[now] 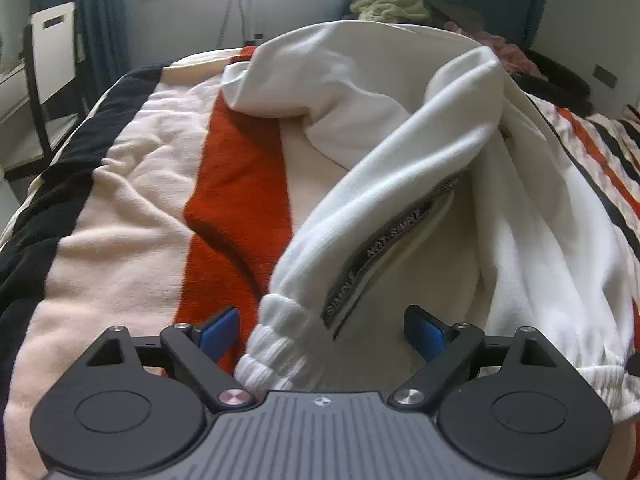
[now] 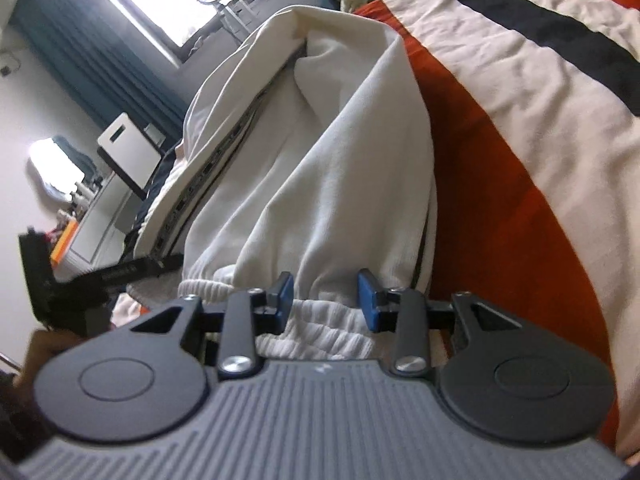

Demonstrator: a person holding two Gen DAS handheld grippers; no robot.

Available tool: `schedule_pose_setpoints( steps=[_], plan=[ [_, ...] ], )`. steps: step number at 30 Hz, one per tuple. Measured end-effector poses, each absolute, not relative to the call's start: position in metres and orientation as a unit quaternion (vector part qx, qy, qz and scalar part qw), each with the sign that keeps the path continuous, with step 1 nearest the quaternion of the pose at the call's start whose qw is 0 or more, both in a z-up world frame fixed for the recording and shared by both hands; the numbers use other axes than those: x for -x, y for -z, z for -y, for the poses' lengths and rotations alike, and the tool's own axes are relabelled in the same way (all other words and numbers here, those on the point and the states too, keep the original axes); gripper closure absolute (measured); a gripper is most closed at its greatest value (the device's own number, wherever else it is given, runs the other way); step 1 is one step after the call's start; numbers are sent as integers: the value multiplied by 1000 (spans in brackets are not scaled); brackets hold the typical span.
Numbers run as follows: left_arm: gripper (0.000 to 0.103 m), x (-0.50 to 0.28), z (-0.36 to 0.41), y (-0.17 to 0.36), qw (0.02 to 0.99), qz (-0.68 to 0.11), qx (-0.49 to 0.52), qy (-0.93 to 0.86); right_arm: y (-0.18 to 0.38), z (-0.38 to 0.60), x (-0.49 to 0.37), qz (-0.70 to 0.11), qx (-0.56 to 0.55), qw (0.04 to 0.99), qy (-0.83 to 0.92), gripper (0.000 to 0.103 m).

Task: Fold clothes
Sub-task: 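Grasp the other ribbed cuff with the left gripper while the right gripper holds its cuff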

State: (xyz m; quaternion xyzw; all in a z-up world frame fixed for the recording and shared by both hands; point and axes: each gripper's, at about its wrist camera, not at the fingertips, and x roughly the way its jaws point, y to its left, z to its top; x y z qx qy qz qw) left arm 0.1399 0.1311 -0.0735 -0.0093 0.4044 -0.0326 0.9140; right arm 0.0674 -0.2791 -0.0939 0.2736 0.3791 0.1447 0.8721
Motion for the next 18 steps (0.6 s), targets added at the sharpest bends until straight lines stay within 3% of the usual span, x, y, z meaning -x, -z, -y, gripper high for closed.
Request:
schedule_pose_setpoints(
  steps=[6,8,10,18],
  plan=[
    [49,-137,-132,69,926,-376,5,32,94,279,-65,-376,-278,873,-139,66],
    [68,-136,-133,67,930,-366,3,32,94,279,-65,-376,-275,874,-139,66],
    [80,-135,-133,66,934,-357,2,32,94,278,-65,-375,-273,875,-139,66],
    [81,-142,-161,59,939,-332,91,20,91,286,-59,-348,-311,872,-145,65]
  ],
)
